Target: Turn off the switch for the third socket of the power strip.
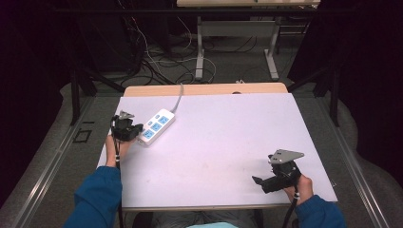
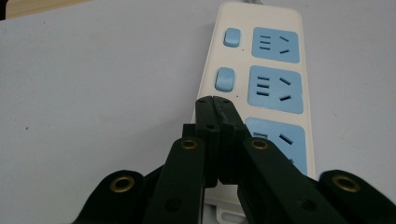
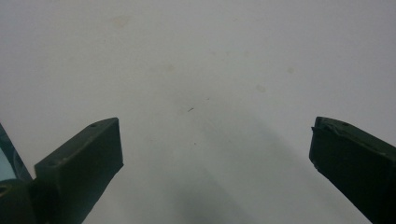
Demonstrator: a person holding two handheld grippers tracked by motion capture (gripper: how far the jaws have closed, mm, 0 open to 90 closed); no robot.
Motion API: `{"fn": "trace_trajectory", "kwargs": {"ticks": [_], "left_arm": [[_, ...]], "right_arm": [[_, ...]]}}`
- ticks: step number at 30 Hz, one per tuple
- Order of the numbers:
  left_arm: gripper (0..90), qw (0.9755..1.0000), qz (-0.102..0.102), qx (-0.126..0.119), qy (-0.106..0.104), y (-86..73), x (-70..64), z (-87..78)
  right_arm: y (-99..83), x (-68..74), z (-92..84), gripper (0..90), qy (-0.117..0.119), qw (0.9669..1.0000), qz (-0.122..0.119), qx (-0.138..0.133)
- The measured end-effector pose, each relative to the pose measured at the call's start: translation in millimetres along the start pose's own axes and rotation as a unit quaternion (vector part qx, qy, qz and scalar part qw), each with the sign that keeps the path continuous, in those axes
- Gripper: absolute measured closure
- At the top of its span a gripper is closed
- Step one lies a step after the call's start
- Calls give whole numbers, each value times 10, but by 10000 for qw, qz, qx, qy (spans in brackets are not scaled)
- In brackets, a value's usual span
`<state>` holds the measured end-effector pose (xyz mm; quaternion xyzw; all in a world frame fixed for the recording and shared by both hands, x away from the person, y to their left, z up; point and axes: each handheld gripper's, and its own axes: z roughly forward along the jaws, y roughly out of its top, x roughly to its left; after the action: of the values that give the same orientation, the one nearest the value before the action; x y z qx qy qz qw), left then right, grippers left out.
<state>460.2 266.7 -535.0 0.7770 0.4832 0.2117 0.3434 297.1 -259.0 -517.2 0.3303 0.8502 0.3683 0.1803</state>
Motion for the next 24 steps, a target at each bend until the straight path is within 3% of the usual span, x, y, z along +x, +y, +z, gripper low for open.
{"fn": "trace_trajectory", "kwargs": {"ticks": [3, 11, 15, 24], "left_arm": [[900, 10000, -51, -38, 3, -15, -9, 29], [900, 10000, 71, 4, 19, -18, -5, 30], [900, 10000, -33, 0, -53, -26, -5, 29], [900, 10000, 79, -36, -10, -32, -3, 33]], "right_arm": [[1, -1, -3, 22, 3, 10000, -13, 14], [-2, 0, 3, 23, 10, 10000, 0, 15], [-1, 2, 1, 23, 13, 10000, 4, 8], [-2, 1, 3, 23, 27, 10000, 5, 4]]}}
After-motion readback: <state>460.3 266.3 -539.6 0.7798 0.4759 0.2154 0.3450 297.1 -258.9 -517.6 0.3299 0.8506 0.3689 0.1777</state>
